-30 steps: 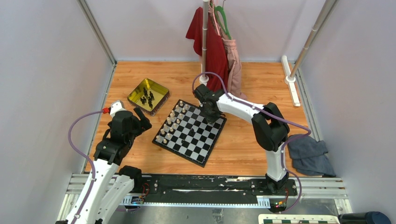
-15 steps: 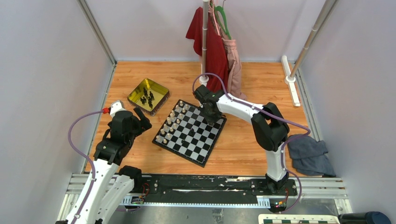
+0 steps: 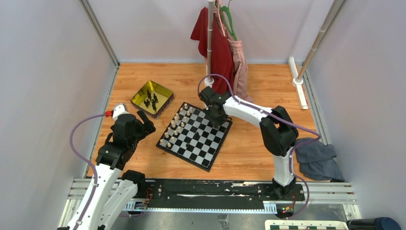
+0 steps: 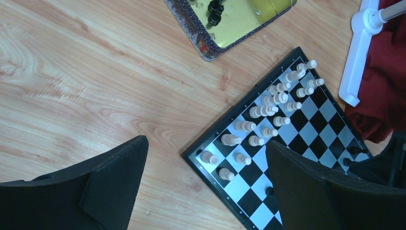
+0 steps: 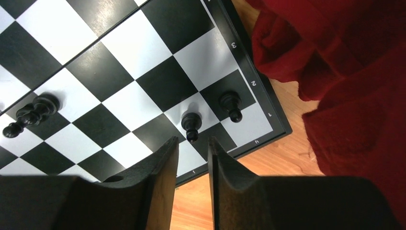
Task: Set up the chess pieces on the board
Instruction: Place the chess piece on the chessboard, then pick up the chess piece from the chessboard.
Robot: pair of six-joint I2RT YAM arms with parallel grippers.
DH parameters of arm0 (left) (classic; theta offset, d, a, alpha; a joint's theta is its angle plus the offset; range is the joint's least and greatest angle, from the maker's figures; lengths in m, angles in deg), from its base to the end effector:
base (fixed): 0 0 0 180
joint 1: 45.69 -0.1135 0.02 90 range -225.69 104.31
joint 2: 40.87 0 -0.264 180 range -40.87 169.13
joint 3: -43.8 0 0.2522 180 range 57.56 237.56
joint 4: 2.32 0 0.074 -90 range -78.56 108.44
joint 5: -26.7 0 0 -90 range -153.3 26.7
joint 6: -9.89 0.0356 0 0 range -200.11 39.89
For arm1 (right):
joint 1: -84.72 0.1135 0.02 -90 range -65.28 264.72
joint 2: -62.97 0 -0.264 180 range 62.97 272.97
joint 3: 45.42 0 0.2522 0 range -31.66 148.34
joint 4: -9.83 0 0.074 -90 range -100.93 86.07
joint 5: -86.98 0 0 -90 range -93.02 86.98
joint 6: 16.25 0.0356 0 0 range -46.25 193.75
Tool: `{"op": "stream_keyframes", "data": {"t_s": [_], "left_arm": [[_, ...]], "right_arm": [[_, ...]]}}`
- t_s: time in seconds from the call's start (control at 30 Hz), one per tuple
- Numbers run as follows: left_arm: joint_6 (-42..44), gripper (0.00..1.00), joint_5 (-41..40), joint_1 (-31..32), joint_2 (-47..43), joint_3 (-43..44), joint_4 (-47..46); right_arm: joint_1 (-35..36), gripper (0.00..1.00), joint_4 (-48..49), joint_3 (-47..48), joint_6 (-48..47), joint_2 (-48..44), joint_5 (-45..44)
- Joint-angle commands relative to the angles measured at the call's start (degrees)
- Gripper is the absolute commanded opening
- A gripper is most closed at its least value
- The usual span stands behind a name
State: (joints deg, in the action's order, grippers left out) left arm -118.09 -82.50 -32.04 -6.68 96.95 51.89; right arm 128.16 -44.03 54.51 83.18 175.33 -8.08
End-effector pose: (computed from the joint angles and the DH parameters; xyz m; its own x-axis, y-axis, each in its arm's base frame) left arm 0.1272 -0.0188 0.2817 -0.4186 -0.4964 -0.7605 -0.3752 0.8571 -0.3529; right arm 0.3004 0.2801 0.2031 -0.7638 -0.4986 -0.4099 -0.5413 0.8407 -0.0138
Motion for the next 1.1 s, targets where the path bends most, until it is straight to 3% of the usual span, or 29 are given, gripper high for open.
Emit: {"op": "stream_keyframes", "data": {"t_s": [0.0, 0.27, 1.07], "left_arm": [[-0.26, 1.00, 0.58, 0.24, -0.70, -0.91, 1.09], [-0.56, 1.00, 0.31, 0.24, -1.38, -0.90, 1.45], [-1.75, 1.00, 0.89, 0.24, -3.70, -1.99, 2.19]], "right_arm": [[1.23, 0.35, -2.77, 0.50, -0.61, -4.19, -1.83], [4.97, 0.44, -5.44, 3.51, -0.99, -6.02, -3.01], [9.95, 0.43, -4.55, 14.58, 5.98, 4.36, 1.44]]}}
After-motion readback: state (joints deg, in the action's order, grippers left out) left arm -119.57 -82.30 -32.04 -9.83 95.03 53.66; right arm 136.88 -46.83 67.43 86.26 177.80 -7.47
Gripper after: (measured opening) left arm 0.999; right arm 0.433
